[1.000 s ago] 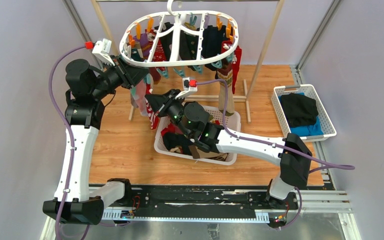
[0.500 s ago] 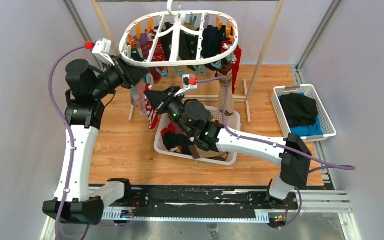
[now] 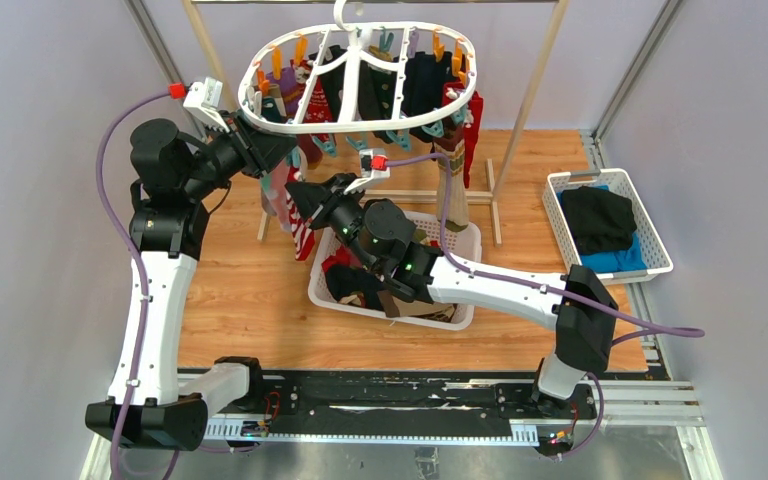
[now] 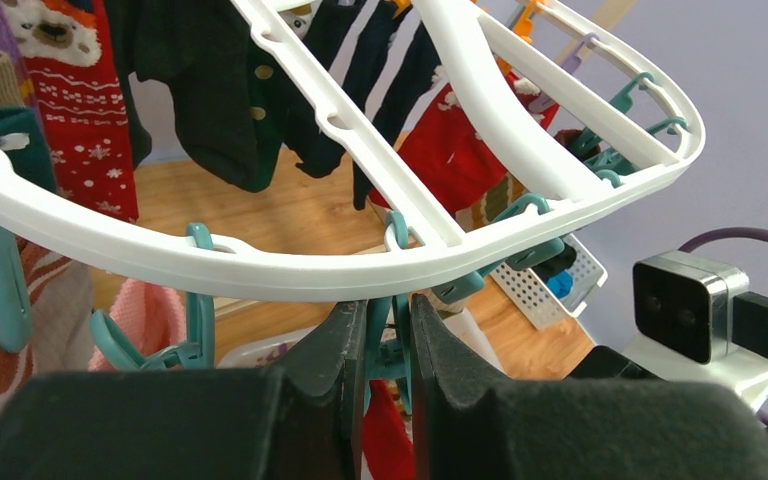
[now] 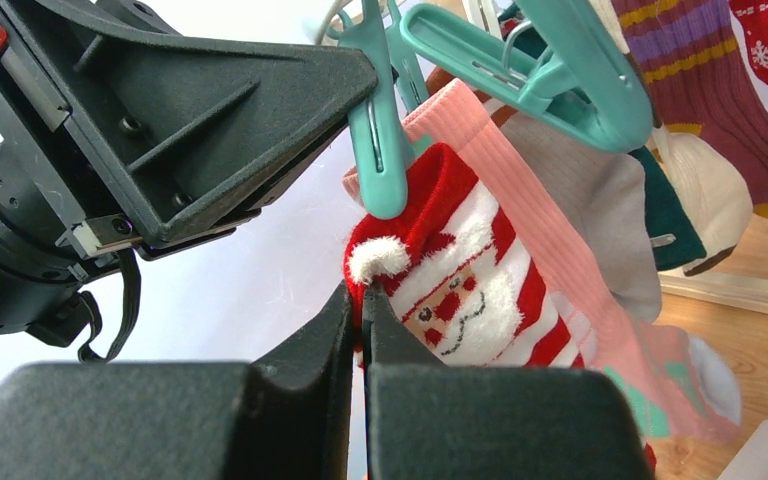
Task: Clip the socks to the hanger
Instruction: Clamp the sock onto the hanger.
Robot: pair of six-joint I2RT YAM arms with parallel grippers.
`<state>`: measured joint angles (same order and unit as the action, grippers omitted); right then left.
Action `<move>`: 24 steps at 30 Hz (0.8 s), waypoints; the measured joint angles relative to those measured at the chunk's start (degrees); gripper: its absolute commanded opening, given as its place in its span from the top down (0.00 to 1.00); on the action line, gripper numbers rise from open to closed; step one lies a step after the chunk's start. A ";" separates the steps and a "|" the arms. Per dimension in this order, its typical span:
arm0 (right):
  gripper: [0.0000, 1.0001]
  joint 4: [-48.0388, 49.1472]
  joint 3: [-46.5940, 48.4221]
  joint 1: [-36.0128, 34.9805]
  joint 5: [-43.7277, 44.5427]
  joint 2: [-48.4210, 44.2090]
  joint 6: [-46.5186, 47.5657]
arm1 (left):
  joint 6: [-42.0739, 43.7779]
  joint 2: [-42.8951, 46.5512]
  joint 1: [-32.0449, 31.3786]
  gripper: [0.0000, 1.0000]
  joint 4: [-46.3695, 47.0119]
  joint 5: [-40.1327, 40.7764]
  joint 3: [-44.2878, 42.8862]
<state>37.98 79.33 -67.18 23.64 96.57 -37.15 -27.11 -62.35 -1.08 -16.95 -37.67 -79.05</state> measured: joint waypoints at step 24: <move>1.00 1.86 1.81 -0.22 0.02 0.00 4.02 | 2.12 0.35 -0.02 0.39 -1.79 0.74 0.00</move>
<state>39.83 81.14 -67.40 23.66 96.57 -33.12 -24.99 -62.00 -1.10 -18.74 -36.93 -79.05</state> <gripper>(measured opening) 0.014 0.540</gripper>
